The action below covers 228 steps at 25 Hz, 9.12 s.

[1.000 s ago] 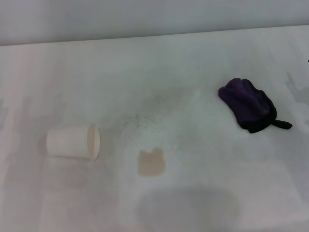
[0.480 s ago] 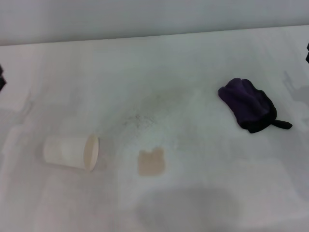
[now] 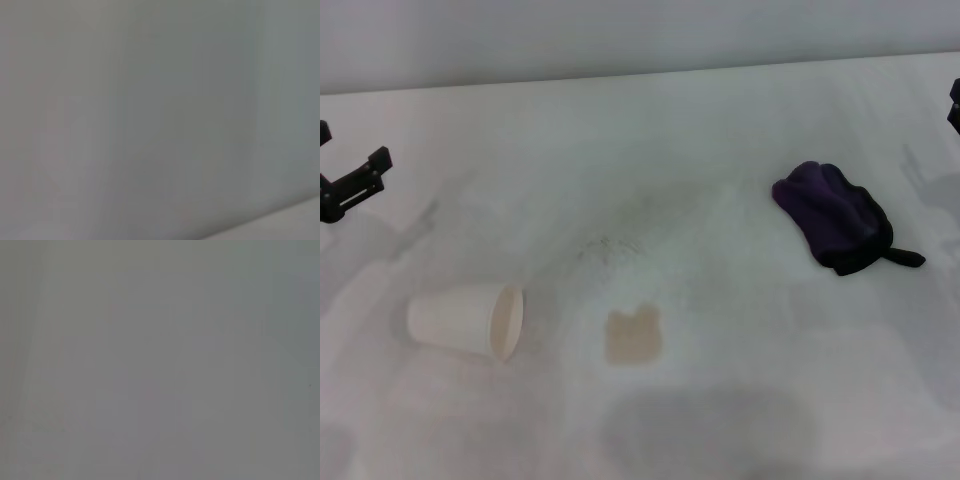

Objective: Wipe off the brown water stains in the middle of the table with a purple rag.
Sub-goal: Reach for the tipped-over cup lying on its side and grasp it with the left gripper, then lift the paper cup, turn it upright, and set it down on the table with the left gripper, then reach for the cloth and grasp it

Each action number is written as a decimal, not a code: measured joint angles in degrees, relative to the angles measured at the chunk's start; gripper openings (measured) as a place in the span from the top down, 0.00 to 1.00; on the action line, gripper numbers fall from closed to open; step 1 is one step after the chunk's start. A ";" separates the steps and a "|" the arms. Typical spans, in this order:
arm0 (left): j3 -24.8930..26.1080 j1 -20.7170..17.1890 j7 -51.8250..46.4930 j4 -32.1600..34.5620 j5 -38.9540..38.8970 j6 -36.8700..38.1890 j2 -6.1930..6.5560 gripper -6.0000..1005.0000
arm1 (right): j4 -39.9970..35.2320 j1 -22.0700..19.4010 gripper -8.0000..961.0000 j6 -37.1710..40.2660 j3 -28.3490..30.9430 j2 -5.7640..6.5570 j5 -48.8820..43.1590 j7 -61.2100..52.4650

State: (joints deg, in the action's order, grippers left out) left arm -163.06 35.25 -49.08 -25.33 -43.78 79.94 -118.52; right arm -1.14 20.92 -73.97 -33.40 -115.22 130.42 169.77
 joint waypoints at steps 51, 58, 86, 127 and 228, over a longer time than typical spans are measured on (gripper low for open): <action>-0.24 27.15 2.13 -21.34 61.41 14.42 -0.53 0.16 | -0.31 3.10 0.19 -2.18 0.71 -0.62 0.54 -0.67; -0.16 27.76 2.52 -12.34 65.96 6.62 -0.58 0.16 | -0.34 2.88 0.19 -3.58 0.71 -0.61 0.53 -0.67; -0.06 29.35 3.73 -5.15 64.11 0.45 -0.66 0.19 | -0.36 2.37 0.19 -3.85 0.71 -0.54 0.71 -0.67; 0.11 -3.14 18.09 14.44 11.46 2.01 -0.54 0.26 | -4.06 2.36 0.19 -3.91 -1.68 -0.08 0.00 -0.67; 0.81 -34.83 46.40 30.19 -28.87 6.30 -0.49 0.11 | -9.24 3.80 0.19 5.29 -3.82 0.21 0.11 -15.72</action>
State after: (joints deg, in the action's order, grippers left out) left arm -162.25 0.42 -2.68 4.85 -72.64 86.24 -119.01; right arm -10.38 24.72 -68.68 -37.22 -115.01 130.53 154.05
